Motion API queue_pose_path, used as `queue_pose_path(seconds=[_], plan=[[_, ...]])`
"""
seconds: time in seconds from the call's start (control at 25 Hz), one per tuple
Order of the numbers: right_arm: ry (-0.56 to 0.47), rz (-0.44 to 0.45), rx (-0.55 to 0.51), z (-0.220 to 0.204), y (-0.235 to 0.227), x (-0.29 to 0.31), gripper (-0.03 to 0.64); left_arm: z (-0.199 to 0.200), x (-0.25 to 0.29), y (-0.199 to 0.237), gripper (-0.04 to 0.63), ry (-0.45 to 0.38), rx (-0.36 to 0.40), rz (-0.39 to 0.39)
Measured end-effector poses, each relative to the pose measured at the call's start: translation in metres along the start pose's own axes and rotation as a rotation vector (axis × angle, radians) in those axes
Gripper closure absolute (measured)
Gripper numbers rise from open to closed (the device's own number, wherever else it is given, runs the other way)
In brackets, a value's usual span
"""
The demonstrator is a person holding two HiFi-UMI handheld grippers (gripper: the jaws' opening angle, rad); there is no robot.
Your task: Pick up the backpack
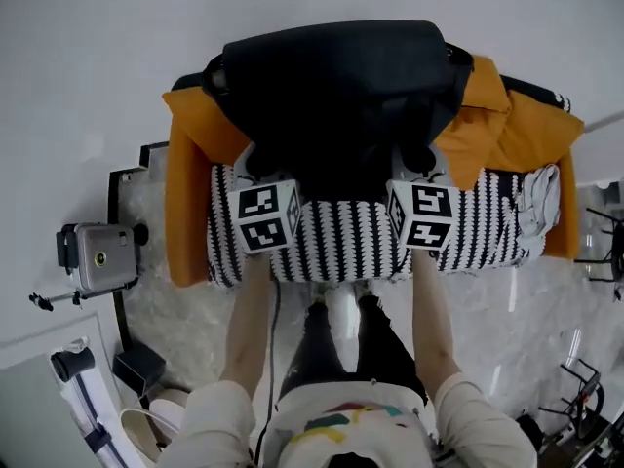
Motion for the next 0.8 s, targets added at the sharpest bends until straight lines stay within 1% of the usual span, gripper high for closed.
queue_pose_path(seconds=[0.08, 0.16, 0.28, 0.36, 0.6, 0.68, 0.8], plan=[[-0.051, -0.019, -0.006, 0.044, -0.007, -0.012, 0.537, 0.044, -0.010, -0.008, 0.517, -0.060, 0.013, -0.004], [-0.095, -0.034, -0.007, 0.083, -0.012, -0.029, 0.538, 0.084, -0.026, -0.015, 0.517, -0.102, 0.025, -0.007], [-0.150, -0.049, -0.015, 0.127, -0.018, -0.057, 0.538, 0.128, -0.056, -0.029, 0.517, -0.140, 0.023, -0.010], [-0.192, -0.051, -0.022, 0.151, -0.022, -0.075, 0.540, 0.153, -0.073, -0.037, 0.517, -0.179, 0.028, -0.007], [-0.292, -0.059, -0.038, 0.200, -0.025, -0.132, 0.540, 0.203, -0.126, -0.060, 0.515, -0.279, 0.063, -0.011], [-0.310, -0.056, -0.043, 0.210, -0.025, -0.149, 0.540, 0.212, -0.142, -0.067, 0.515, -0.298, 0.070, -0.009], [-0.344, -0.048, -0.055, 0.218, -0.022, -0.174, 0.540, 0.218, -0.167, -0.075, 0.515, -0.314, 0.062, -0.012]])
Point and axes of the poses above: the fingertips, and each gripper's own axes: x forward along the fingers, y to its left, z out of its top, the point moved 5 cm from there along -x, backward along the fingers, and after that the axes turned 4 degrees about -x, right-handed, at the moved point
